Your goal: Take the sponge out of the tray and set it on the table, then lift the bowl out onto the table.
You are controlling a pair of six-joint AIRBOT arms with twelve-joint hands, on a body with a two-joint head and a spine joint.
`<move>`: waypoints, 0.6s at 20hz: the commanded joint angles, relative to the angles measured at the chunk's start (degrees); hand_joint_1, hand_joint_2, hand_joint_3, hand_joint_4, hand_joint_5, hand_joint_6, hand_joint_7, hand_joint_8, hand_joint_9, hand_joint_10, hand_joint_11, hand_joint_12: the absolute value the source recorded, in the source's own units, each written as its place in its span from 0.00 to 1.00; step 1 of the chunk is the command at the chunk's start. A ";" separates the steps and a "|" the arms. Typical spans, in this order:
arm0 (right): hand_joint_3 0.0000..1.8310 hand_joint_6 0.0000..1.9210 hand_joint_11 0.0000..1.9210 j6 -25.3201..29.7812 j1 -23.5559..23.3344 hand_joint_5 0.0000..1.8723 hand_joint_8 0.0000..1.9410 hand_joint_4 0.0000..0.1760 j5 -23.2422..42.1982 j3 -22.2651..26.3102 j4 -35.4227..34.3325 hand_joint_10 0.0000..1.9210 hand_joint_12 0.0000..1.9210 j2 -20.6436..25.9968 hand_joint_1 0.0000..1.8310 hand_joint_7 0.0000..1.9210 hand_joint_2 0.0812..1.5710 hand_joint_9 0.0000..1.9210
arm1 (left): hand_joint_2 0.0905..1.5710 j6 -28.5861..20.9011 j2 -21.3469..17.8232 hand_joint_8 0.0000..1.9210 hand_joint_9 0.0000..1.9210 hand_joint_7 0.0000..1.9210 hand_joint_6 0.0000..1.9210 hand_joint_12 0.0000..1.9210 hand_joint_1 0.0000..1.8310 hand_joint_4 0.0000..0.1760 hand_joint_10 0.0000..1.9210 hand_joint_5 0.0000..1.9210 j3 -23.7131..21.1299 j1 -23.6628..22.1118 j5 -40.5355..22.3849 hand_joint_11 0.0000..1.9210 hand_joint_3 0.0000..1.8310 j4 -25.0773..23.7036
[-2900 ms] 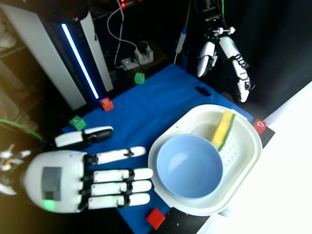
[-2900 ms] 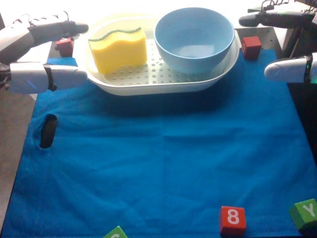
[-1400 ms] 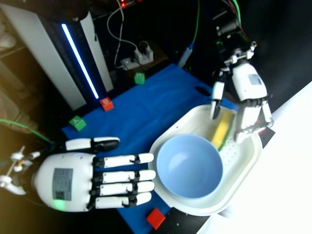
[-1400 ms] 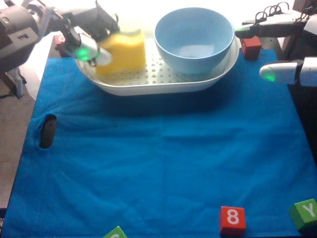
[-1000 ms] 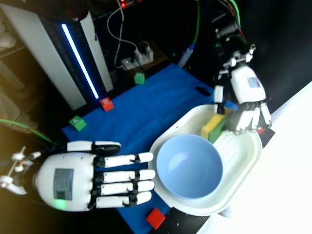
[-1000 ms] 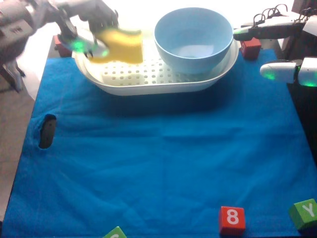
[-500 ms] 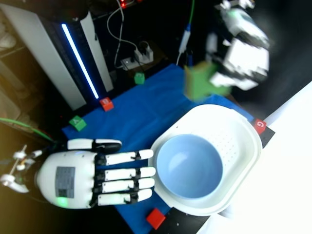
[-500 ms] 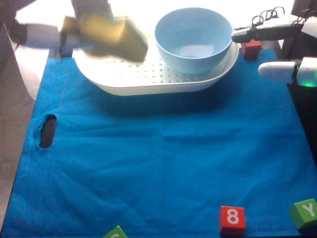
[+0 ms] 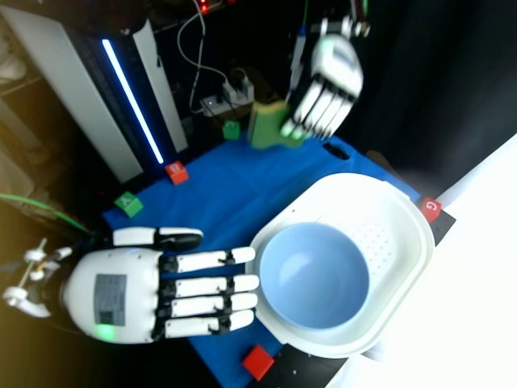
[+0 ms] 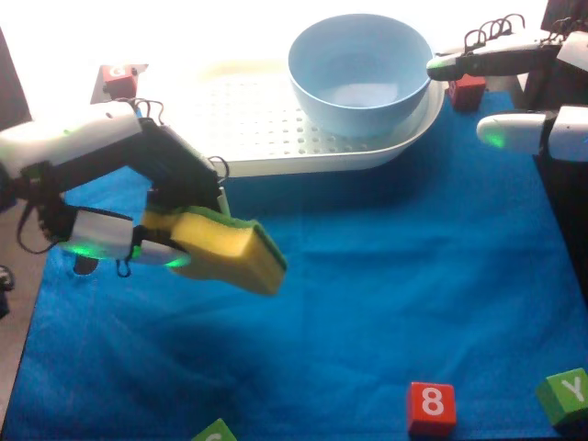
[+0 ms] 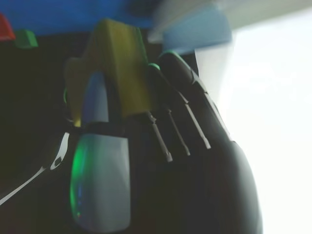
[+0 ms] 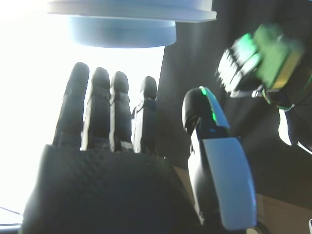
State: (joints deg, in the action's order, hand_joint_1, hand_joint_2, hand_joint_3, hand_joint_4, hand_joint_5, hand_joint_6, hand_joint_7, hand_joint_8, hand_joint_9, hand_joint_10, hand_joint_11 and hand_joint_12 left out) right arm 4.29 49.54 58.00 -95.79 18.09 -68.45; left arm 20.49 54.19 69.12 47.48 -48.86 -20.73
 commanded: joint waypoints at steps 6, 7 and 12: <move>0.00 0.00 0.04 0.41 -0.72 0.25 0.00 0.64 5.91 -0.34 -3.30 0.00 0.24 -0.29 0.30 0.19 0.84 0.15 | 0.69 -0.59 4.41 0.54 0.50 0.45 0.43 0.67 0.75 0.00 0.64 0.53 4.11 -0.63 2.75 0.43 0.00 0.99; 0.00 0.00 0.04 0.41 -0.70 0.25 0.00 0.64 5.91 -0.35 -3.30 0.00 0.25 -0.29 0.31 0.18 0.84 0.15 | 0.69 -0.59 4.64 0.54 0.49 0.46 0.43 0.66 0.75 0.00 0.64 0.53 4.39 -0.64 3.45 0.41 0.00 0.95; 0.00 0.00 0.01 0.41 -0.68 0.27 0.00 0.40 5.90 -0.33 -3.36 0.00 0.31 -0.29 0.35 0.20 0.85 0.16 | 0.62 -0.59 5.27 0.00 0.47 0.45 0.01 0.50 0.54 0.00 0.05 0.50 5.40 -0.63 4.38 0.30 0.00 1.67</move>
State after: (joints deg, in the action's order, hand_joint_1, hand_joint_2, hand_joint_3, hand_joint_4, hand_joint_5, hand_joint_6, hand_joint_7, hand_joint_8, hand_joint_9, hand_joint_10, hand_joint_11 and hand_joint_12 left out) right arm 4.27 49.54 58.00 -95.92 17.98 -68.84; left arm 20.03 59.13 74.28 47.33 -39.81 -20.78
